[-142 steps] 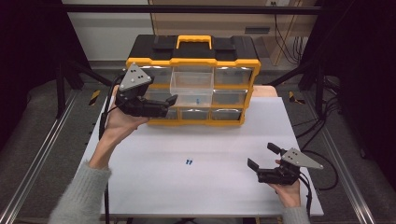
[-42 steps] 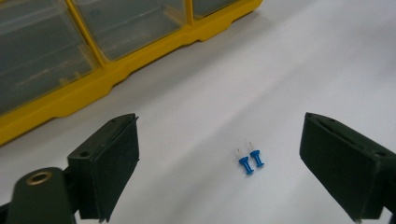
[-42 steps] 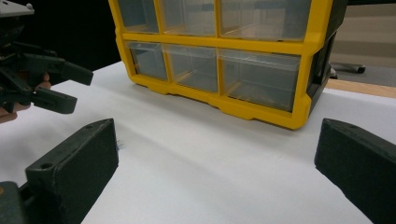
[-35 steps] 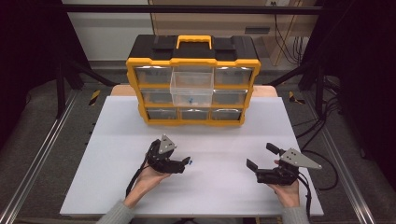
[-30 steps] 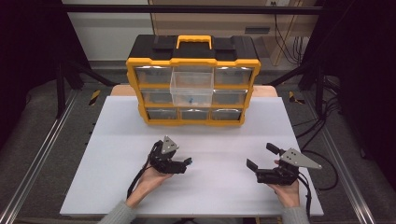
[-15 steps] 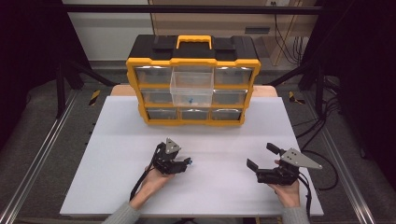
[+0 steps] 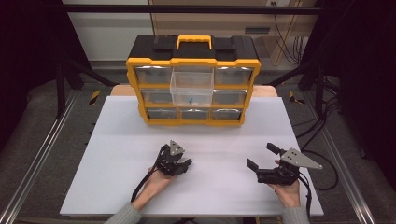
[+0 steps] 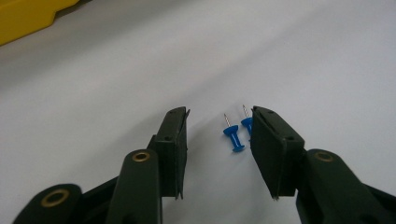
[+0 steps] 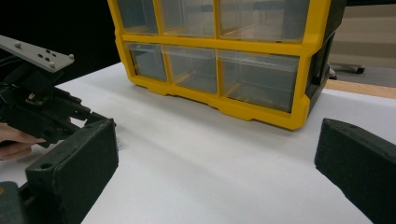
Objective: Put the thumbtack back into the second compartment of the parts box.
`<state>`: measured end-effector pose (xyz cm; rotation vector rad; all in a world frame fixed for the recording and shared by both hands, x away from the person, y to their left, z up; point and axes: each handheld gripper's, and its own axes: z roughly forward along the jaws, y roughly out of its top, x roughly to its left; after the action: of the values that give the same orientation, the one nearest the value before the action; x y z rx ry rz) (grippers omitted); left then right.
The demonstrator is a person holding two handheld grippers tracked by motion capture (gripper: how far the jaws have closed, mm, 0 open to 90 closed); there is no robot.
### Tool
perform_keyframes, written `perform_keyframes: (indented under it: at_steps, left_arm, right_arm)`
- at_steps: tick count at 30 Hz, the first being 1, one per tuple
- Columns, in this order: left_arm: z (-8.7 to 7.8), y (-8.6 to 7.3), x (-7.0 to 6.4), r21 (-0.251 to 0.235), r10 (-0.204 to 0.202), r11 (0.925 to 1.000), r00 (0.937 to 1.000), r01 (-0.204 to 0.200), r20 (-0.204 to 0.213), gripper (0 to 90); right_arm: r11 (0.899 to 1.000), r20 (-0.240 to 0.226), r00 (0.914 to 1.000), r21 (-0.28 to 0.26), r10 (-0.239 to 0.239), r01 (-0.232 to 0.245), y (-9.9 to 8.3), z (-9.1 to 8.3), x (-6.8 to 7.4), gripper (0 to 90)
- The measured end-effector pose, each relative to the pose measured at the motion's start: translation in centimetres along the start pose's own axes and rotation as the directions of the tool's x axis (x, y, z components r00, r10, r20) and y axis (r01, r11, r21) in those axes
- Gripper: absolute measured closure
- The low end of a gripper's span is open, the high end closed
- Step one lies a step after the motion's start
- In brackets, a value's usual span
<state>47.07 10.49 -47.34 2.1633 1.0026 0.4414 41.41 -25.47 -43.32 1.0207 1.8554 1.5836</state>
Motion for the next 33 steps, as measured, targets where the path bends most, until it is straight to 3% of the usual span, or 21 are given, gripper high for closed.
perform_keyframes:
  at_steps: [25,27,33]
  left_arm:
    - [0.29,0.01,-0.49,0.012,0.012,0.9999,0.9999,-0.012,0.001,76.8]
    - [0.27,0.02,-0.48,0.016,0.019,0.9997,0.9998,-0.019,0.001,77.7]
    - [0.32,0.00,-0.58,0.012,0.015,0.9998,0.9999,-0.015,0.000,80.1]
  right_arm:
    - [1.000,-0.002,1.0000,-0.002,-0.008,0.008,0.03,-0.10,-0.09,0.3]
    - [1.000,-0.004,0.9995,-0.002,-0.030,0.030,-0.01,-0.12,-0.25,0.3]
    - [1.000,-0.004,1.0000,-0.002,0.000,0.000,0.05,-0.14,-0.05,0.3]
